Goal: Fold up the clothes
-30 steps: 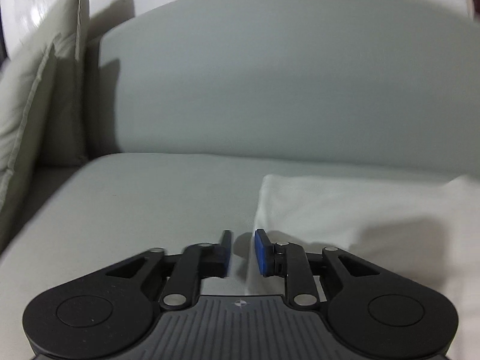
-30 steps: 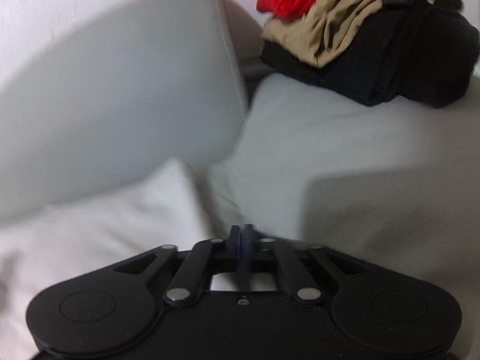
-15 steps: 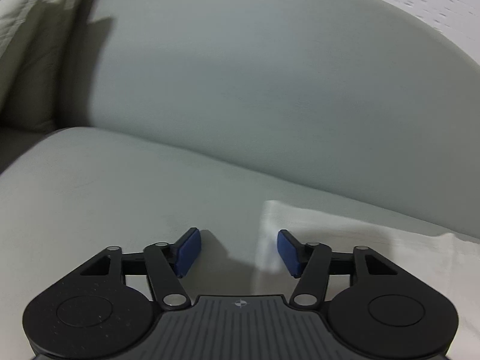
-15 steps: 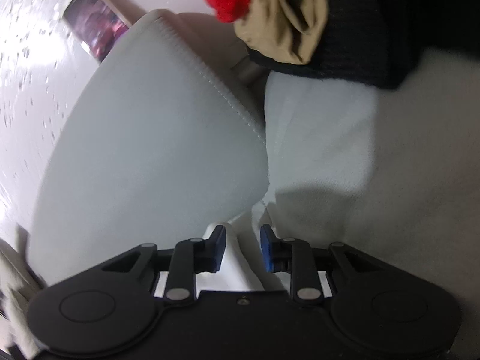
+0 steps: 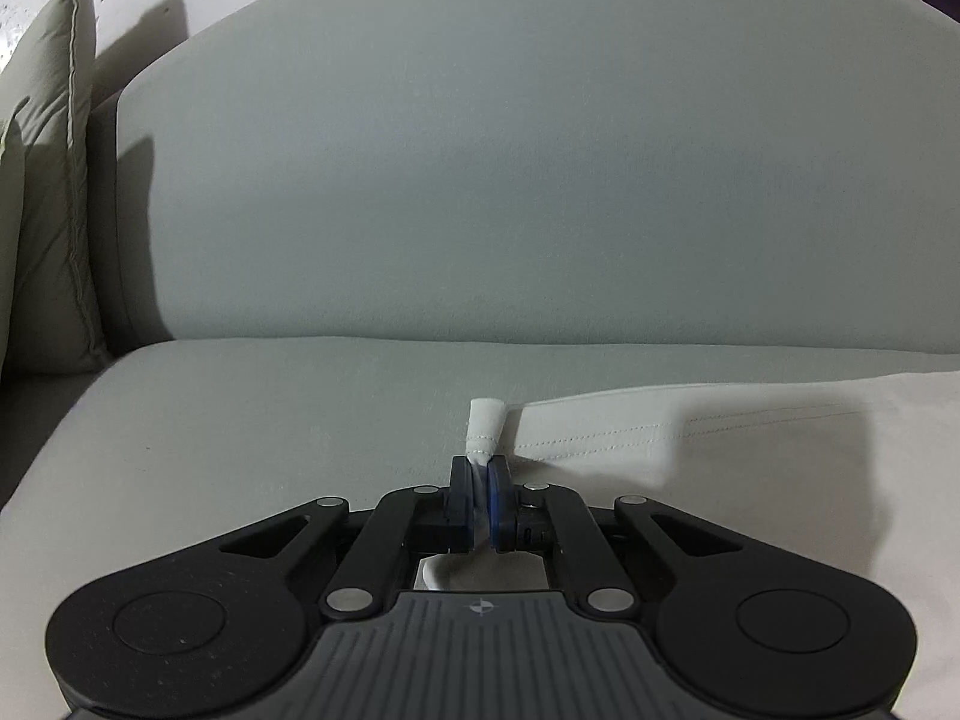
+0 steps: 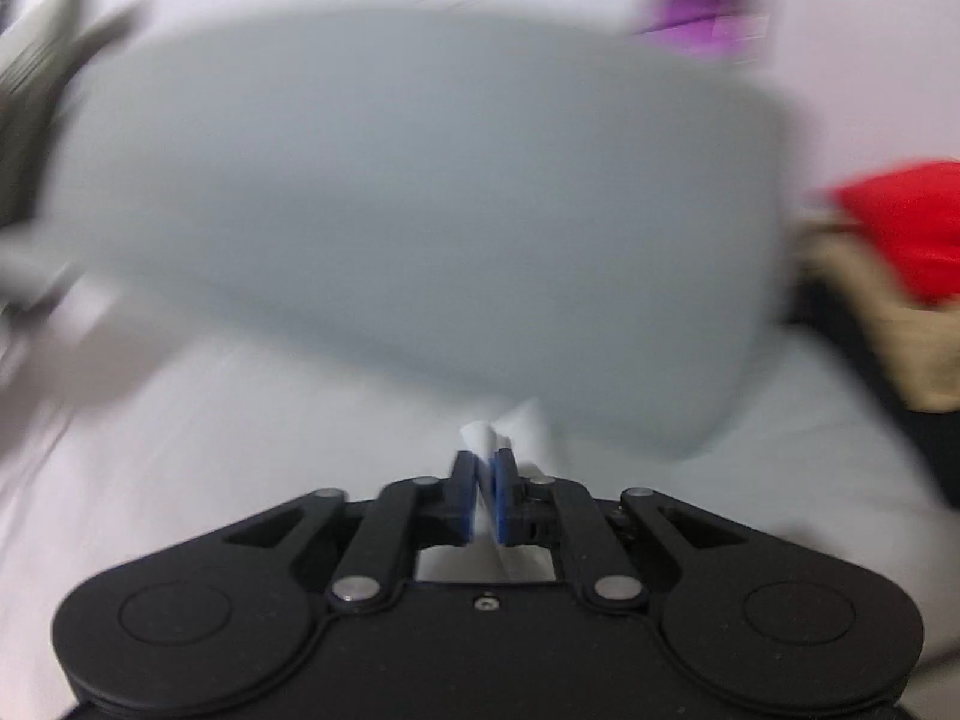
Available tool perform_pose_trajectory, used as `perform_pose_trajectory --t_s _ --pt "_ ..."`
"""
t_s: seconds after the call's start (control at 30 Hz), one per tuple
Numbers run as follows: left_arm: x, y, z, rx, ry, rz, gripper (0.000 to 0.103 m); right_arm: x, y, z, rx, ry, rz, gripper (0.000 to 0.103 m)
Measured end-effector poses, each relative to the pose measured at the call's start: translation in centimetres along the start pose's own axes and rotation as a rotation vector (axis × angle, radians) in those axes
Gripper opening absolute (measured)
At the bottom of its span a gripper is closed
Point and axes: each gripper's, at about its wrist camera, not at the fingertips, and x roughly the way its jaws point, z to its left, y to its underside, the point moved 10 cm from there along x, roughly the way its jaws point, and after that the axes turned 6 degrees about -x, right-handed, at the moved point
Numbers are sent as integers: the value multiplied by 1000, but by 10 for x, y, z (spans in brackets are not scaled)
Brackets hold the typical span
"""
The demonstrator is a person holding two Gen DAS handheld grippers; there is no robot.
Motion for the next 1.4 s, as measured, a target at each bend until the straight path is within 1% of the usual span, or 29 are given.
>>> perform_pose_trajectory --t_s 0.03,0.07,0.1,0.13,0.17,0.23,0.3,0.4,0.43,0.5,0.63,0.7,0.73,0.8,0.83,0.87,0.93,0.97,1.03,1.1,1.17,1.2,1.23,1.27,1.3,1.37,1.4 --pt "-2 1 0 -1 0 3 5 -1 2 11 -24 -31 21 9" --pt "0 0 1 7 1 7 5 -6 0 13 -20 -40 21 15" --pt "2 -1 3 16 2 10 5 -13 -2 11 10 -58 13 20" --pt "7 -2 6 22 3 12 5 -24 -3 0 96 -91 -12 30" --pt "8 -3 7 25 4 13 5 -31 -7 -15 180 -112 -37 34" --pt "8 3 12 17 5 14 5 -29 -15 -57 338 -114 -75 34" --pt "3 6 11 10 5 14 5 -21 -11 -74 424 -131 -51 32" --pt "-4 12 5 22 5 12 5 -7 -3 -67 414 -211 1 30" --pt "-6 12 4 25 6 12 5 -4 1 -59 391 -239 20 30" --pt "-8 13 3 25 8 13 5 3 7 -38 322 -261 52 30" --pt "-9 14 3 32 5 9 5 14 7 -15 186 -226 58 30" --pt "-9 15 3 38 -1 3 5 25 4 -13 124 -181 54 18" --pt "-9 15 3 40 -5 -1 5 33 1 -17 112 -163 46 6" --pt "-10 15 2 49 -22 -18 4 39 -3 -27 103 -102 19 4" --pt "-10 14 1 55 -35 -30 4 40 -2 -42 108 -58 4 3" --pt "-11 14 1 61 -48 -41 4 43 1 -68 136 -2 -8 3" --pt "-6 13 -2 68 -76 -42 3 49 2 -98 249 102 -7 3" --pt "-4 13 -4 72 -90 -42 3 53 7 -111 305 141 7 3" --pt "0 13 -7 83 -113 -40 3 64 18 -130 402 180 52 3" --pt "3 14 -10 98 -131 -36 3 74 27 -131 444 184 89 4" --pt "3 14 -13 125 -145 -32 4 77 28 -125 435 204 113 5" --pt "1 13 -12 137 -149 -29 7 77 27 -121 418 218 121 5" --pt "-5 12 -8 122 -143 -25 14 73 26 -119 419 222 124 8" --pt "-11 10 -3 106 -136 -21 16 63 25 -122 456 205 117 18" --pt "-17 9 2 90 -129 -18 17 52 25 -126 493 188 109 23" --pt "-42 6 22 33 -111 -50 16 29 24 -132 566 158 85 26" --pt "-59 5 31 12 -99 -72 16 9 22 -135 600 153 49 27"
